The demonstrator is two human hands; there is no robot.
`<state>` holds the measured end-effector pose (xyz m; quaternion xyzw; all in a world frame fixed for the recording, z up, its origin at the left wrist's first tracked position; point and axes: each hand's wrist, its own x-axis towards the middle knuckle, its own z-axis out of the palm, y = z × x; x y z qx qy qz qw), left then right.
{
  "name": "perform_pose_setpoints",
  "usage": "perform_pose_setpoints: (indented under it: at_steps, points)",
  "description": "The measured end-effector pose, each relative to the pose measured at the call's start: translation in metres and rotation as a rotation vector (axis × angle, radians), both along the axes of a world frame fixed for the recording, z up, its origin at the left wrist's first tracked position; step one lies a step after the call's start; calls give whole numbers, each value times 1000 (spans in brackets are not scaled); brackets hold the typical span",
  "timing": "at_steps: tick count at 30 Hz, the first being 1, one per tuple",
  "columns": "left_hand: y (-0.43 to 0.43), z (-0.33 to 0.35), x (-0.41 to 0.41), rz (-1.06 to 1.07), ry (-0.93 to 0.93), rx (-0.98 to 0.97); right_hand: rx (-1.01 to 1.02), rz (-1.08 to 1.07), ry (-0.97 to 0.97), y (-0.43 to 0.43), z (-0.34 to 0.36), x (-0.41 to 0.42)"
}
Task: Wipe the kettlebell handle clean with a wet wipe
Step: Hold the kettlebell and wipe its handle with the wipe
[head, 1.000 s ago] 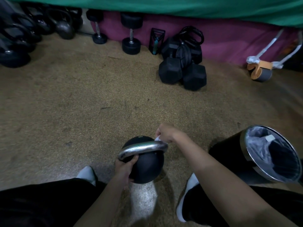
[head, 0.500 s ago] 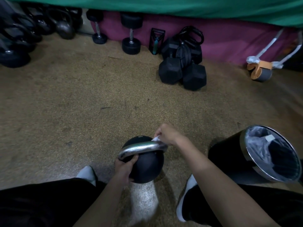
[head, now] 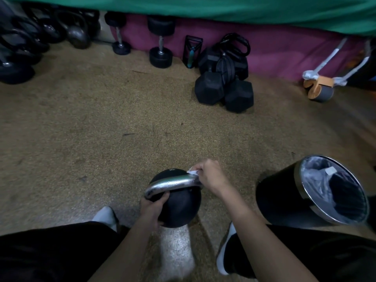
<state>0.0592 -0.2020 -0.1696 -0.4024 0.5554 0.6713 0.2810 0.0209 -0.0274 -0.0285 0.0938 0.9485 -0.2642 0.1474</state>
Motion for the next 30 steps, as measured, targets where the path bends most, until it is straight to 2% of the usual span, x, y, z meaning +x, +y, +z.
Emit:
perform_pose_setpoints:
  at_steps: [9, 14, 19, 27, 30]
  points:
    - [0, 5, 1, -5, -1, -31, 35, -55, 35, 3, -1, 8]
    - [0, 9, 0, 0, -3, -38, 8, -24, 161, 0, 1, 23]
    - [0, 10, 2, 11, 14, -36, -12, -123, 201, 1, -5, 27]
    - [3, 18, 1, 8, 2, -45, -55, -155, 354, -14, -4, 48]
    - [3, 19, 2, 4, -7, -69, -52, -225, 335, -10, -13, 46]
